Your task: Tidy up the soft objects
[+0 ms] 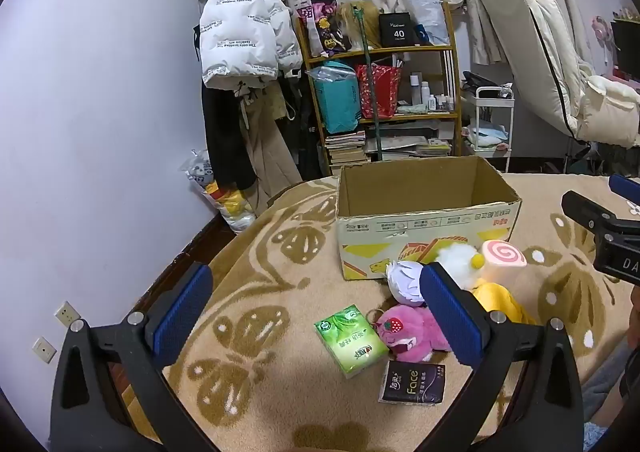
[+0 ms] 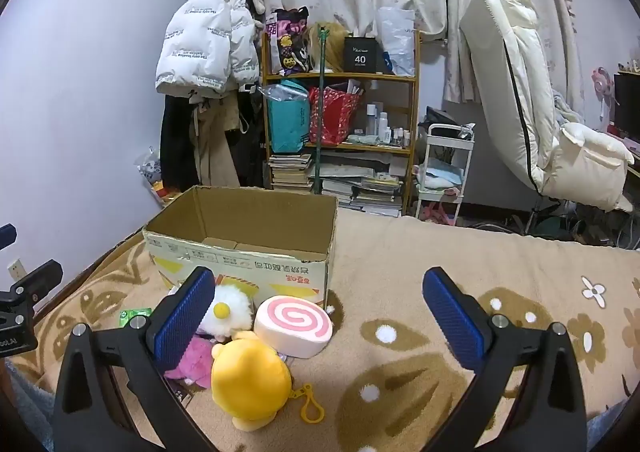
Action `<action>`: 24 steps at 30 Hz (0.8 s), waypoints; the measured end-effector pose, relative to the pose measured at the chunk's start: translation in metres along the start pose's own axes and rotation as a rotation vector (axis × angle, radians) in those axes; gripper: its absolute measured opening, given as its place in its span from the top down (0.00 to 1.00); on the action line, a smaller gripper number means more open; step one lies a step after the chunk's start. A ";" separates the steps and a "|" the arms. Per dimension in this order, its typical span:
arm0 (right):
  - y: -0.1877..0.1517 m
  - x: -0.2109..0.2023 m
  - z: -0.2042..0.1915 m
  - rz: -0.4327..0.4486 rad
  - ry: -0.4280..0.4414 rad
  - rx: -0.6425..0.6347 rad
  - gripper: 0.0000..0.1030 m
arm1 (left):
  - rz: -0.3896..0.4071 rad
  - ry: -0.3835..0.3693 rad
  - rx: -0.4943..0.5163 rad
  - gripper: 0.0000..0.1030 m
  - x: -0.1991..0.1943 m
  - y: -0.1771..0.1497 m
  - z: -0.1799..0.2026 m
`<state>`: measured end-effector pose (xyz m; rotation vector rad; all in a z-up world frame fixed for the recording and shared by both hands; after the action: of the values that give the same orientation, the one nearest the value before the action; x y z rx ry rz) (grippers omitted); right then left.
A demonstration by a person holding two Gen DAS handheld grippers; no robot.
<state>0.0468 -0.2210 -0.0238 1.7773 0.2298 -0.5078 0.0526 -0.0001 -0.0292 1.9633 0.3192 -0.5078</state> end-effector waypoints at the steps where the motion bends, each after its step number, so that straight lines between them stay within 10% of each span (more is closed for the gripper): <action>1: 0.000 0.001 -0.001 -0.004 0.004 0.001 0.00 | 0.004 0.005 0.001 0.01 0.000 0.000 0.000; 24: 0.000 -0.002 0.001 0.012 0.004 0.016 0.00 | 0.019 0.019 -0.014 0.01 -0.012 0.005 -0.005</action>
<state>0.0454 -0.2214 -0.0229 1.7944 0.2189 -0.4987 0.0456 0.0028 -0.0177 1.9572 0.3150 -0.4736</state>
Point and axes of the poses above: each gripper's, at about its wrist camera, not at the fingertips, and x roughly the way its jaws point, z to its right, y to its top, the point moved 6 cm from there along x, roughly the way its jaws point, and after that the axes turned 13 degrees about x, right-handed, at the moved point
